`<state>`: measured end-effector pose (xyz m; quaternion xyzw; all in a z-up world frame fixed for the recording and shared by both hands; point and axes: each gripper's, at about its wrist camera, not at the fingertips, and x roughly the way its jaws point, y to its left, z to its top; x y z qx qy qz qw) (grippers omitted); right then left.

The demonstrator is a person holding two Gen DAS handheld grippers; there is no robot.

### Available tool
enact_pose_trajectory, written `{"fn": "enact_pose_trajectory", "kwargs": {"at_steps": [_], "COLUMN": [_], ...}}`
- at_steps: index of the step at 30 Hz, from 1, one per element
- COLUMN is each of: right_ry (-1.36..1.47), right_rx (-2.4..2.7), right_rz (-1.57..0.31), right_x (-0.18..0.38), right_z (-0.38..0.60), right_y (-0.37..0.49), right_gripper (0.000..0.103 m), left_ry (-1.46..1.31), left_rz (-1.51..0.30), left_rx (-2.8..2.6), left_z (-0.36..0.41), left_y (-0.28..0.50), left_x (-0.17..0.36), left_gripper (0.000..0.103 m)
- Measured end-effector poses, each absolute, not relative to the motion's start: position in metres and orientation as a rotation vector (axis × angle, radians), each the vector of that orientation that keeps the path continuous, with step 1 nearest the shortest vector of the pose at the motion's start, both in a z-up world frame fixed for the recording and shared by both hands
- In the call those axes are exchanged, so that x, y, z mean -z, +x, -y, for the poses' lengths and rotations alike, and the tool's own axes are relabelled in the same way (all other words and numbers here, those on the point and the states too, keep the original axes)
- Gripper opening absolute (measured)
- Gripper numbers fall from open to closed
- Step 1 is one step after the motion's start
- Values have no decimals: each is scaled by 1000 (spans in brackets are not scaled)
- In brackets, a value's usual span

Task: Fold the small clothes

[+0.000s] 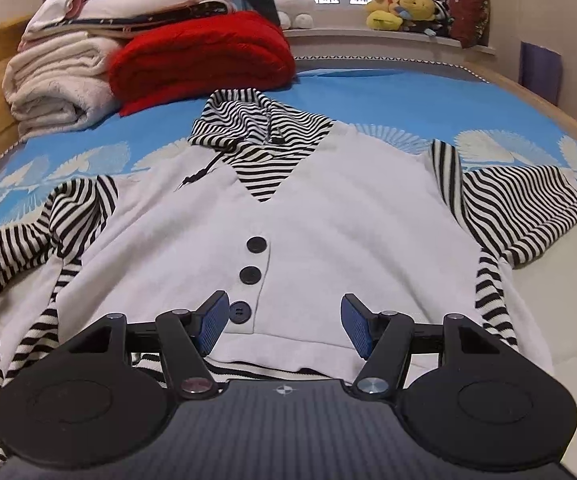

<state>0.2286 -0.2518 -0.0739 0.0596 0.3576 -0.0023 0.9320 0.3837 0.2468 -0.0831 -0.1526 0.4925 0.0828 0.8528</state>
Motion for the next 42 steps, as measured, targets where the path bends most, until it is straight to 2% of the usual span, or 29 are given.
{"fn": "enact_pose_trajectory", "kwargs": {"at_steps": [2,5,6,7,8,9,11,13,17,23,25,26,27,31,35,37,38,39,40,41,42], "right_ry": [105,77,70,63,59,57,56,51,44,41,39,35,30,28,43,56,67,85,108,131,158], "right_rx": [1,-3,-3,-4,-5,-4,-3,2,6,3,1,1,0,11,19,23,23,22,23,28,37], "right_rz": [-732,-735,-737,-741,-746,-751,-763,-768,-780,-786,-788,-788,-787,-782,-758,-768,-772,-776,-776,-771,-760], "right_x": [75,77,78,80,81,83,85,87,90,92,92,92,93,91,87,88,89,89,88,85,83], "right_z": [247,241,241,240,239,239,240,240,241,240,239,239,238,240,246,250,253,257,261,266,273], "right_y": [231,235,236,237,238,239,241,242,245,245,245,245,246,247,244,243,243,243,242,242,241], "right_gripper": [64,64,64,64,64,64,64,64,64,64,64,64,64,64,64,64,64,64,64,64,64], "left_ry": [-181,-196,-180,-189,-226,-274,-283,-295,-386,-610,-680,-661,-628,-511,-537,-529,-541,-556,-569,-568,-554], "left_rz": [-940,-857,-825,-828,-851,-862,-857,-832,-943,-1006,-993,-959,-951,-850,-910,-886,-863,-847,-834,-830,-823], "left_rx": [-243,-389,-458,-508,-521,-549,-657,-675,-645,-558,-518,-510,-498,-585,-578,-579,-588,-591,-596,-615,-636], "left_z": [-257,-316,-336,-359,-376,-393,-402,-402,-401,-389,-387,-379,-373,-370,-399,-395,-391,-386,-381,-373,-363], "left_y": [395,422,431,442,452,458,456,450,441,424,427,429,430,420,425,421,417,414,411,408,405], "left_x": [56,12,2,-4,-4,-3,2,11,56,111,120,117,115,87,98,101,99,95,92,85,75], "left_gripper": [9,9,11,17,41,71,103,103,103,102,81,32,8,8,10,21,34,54,66,84,86]}}
